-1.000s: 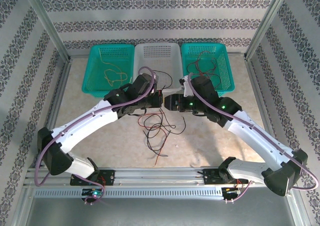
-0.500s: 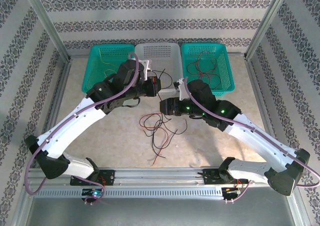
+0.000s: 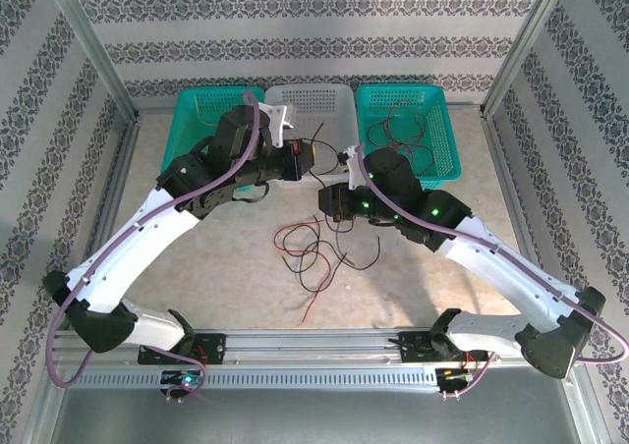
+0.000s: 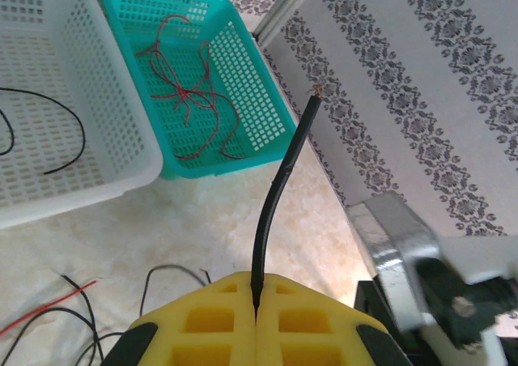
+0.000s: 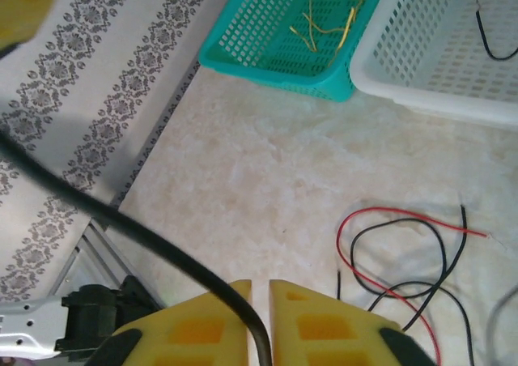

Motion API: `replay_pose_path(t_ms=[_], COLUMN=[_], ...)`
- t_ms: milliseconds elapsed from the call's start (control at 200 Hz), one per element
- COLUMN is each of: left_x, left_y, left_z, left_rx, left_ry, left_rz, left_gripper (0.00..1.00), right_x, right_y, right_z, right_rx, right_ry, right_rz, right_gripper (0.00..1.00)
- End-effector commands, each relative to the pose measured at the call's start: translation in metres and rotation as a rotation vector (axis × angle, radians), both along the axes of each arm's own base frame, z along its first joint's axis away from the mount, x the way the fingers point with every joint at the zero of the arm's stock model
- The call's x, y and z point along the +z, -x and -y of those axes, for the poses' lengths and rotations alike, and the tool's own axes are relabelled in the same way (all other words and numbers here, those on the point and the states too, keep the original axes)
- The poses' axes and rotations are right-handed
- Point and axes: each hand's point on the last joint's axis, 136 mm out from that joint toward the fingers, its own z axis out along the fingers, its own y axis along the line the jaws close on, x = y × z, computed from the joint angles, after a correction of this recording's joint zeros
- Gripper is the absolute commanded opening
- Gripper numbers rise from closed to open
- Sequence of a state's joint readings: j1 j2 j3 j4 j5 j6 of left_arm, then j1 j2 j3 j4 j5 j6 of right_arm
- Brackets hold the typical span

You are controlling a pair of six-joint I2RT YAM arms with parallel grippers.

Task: Untangle the cables

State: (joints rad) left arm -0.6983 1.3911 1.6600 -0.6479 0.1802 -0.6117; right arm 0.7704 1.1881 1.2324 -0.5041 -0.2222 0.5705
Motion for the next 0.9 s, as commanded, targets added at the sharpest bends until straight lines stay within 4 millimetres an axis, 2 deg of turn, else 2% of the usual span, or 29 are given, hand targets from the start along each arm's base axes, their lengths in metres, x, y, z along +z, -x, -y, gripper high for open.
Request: replay_pose_path(t_ms=[0, 120, 175, 225, 350, 520, 680, 795, 894], left_x=[0.007, 0.008, 0.008, 0.007, 0.003, -0.006, 0.003, 0.0, 0.012], left_y=[-0.005, -0.011, -0.014, -0.017, -0.017, -0.01, 0.003, 0.007, 0.013], left_z=[-0.014, -0.021, -0.027, -0.032, -0.033, -0.016, 0.007, 0.007, 0.006], left_rx=[0.033, 0.065, 0.082, 0.099, 0.087, 0.01, -0.113, -0.108, -0.129], left_ry=[-0.015, 0.004, 0.012, 0.02, 0.065, 0.192, 0.371, 0.397, 0.456], left_rz=[0.026, 0.037, 0.041, 0.039, 0.043, 0.039, 0.089, 0.141, 0.205], left_gripper=[0.05, 0.46, 0.58, 0.64, 0.65, 0.64, 0.63, 0.64, 0.66], right_x=[0.025, 0.044, 0.052, 0.06, 0.084, 0.12, 0.153, 0.175, 0.186], right_y=[-0.003, -0.008, -0.011, -0.014, -0.02, -0.024, -0.029, -0.03, -0.031], right_z=[-0.005, -0.007, -0.007, -0.007, 0.0, 0.007, 0.016, 0.021, 0.023], right_rx=[0.009, 0.009, 0.008, 0.003, -0.025, -0.053, -0.109, -0.143, -0.157], right_ry=[-0.033, -0.067, -0.085, -0.101, -0.174, -0.245, -0.303, -0.357, -0.383], right_rz=[0.061, 0.084, 0.089, 0.095, 0.106, 0.142, 0.198, 0.237, 0.253], right_gripper=[0.1, 0.05, 0.03, 0.01, 0.0, 0.01, 0.02, 0.02, 0.03])
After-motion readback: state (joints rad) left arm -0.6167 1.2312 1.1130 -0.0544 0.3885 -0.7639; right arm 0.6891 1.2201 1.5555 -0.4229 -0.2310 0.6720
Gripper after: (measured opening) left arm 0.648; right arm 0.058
